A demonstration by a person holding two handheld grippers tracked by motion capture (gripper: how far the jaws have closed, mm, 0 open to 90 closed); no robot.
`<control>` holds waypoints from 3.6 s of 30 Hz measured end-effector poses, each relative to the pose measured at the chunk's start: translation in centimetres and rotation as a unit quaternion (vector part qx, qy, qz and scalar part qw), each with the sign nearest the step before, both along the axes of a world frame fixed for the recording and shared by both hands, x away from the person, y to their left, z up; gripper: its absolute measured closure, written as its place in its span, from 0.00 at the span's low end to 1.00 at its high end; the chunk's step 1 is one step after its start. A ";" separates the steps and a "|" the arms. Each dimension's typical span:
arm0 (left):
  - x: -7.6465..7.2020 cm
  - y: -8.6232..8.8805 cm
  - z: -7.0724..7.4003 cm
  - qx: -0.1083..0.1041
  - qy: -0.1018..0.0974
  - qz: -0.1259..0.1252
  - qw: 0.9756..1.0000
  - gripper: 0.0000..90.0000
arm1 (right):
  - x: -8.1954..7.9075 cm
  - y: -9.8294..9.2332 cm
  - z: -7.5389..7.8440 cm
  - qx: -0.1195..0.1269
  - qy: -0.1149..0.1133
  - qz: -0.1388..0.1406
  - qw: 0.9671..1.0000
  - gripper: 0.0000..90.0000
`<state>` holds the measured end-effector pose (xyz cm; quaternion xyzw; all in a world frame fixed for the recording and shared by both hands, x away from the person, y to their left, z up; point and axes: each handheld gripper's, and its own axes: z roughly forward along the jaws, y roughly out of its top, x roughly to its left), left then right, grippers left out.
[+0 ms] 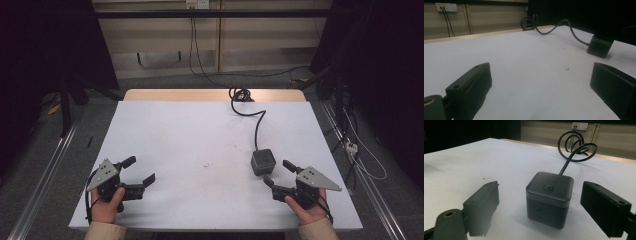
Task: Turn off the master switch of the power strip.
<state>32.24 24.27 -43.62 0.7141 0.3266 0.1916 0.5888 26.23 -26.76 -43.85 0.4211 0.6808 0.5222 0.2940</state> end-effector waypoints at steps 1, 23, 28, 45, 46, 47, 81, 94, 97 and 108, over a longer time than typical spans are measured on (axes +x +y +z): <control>0.0 0.0 0.0 0.000 0.000 0.000 1.000 0.04 | 0.0 0.0 0.0 0.000 0.000 0.000 1.000 0.18; 0.0 -0.3 -0.1 0.006 0.001 -0.005 1.000 0.04 | 0.8 -0.5 0.7 -0.002 0.017 -0.003 1.000 0.38; 0.0 -0.3 -0.1 0.007 0.003 -0.004 1.000 0.04 | 1.0 -0.7 0.8 -0.002 0.018 -0.012 1.000 0.42; 0.0 -0.4 -0.2 0.008 0.004 -0.005 1.000 0.04 | 1.9 -1.1 1.0 -0.001 0.032 -0.012 0.999 0.51; 0.0 -0.4 -0.2 0.008 0.004 -0.005 1.000 0.04 | 2.0 -1.1 1.0 -0.002 0.032 -0.012 0.999 0.51; 0.0 -0.4 -0.2 0.008 0.004 -0.005 1.000 0.04 | 2.0 -1.1 1.1 -0.002 0.033 -0.011 0.999 0.51; 0.1 -0.6 -0.3 0.010 0.005 -0.007 1.000 0.04 | 3.4 -1.3 1.7 0.002 0.052 -0.003 0.999 0.74; 0.1 -0.6 -0.3 0.011 0.007 -0.008 1.000 0.04 | 3.9 -1.0 1.8 -0.004 0.061 0.003 0.998 0.81; 0.2 -0.6 -0.3 0.011 0.006 -0.008 1.000 0.04 | 4.0 -0.8 1.8 0.002 0.064 0.004 0.998 0.81; 0.2 -0.7 -0.3 0.010 0.007 -0.010 1.000 0.04 | 4.2 -0.4 1.9 0.002 0.068 0.015 0.998 0.86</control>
